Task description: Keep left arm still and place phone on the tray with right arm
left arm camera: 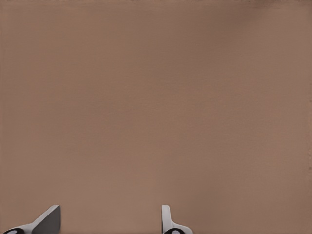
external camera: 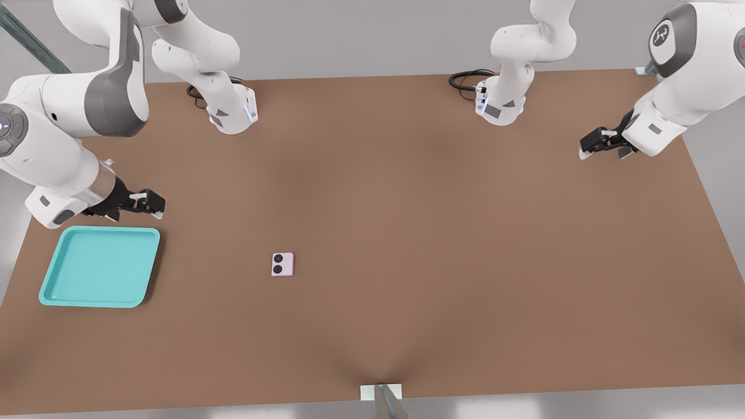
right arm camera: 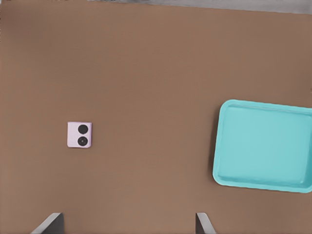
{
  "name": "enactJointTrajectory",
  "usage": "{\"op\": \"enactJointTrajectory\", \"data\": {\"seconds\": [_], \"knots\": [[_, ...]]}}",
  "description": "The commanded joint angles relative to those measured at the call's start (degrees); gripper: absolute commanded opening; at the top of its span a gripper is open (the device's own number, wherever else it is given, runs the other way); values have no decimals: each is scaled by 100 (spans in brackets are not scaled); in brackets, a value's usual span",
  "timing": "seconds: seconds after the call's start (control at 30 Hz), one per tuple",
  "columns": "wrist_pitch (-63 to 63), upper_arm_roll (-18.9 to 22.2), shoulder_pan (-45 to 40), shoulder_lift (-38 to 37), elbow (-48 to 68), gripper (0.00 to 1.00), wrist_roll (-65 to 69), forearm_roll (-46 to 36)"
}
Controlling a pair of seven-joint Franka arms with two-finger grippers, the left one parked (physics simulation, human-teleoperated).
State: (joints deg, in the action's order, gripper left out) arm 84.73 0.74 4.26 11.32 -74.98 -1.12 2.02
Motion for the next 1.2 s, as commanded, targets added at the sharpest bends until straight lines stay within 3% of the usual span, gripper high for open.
{"op": "enactJointTrajectory", "data": {"seconds": [0.0,0.13,0.23,0.33,0.47,0.63,0.83,1.17], "knots": [[140,-12,13,-7,-26,100,-29,0],[630,-65,391,607,1,100,-222,-79],[2115,-162,549,1355,-271,100,-336,-123],[3998,-241,962,1654,-1607,100,-1443,-70],[4789,-250,1200,1909,-2258,100,-2410,-70],[5352,-382,1323,2569,-2232,100,-3316,-97],[6407,-487,1244,2428,-3278,100,-3237,-88],[6688,-496,1147,2481,-3453,100,-3325,-106]]}}
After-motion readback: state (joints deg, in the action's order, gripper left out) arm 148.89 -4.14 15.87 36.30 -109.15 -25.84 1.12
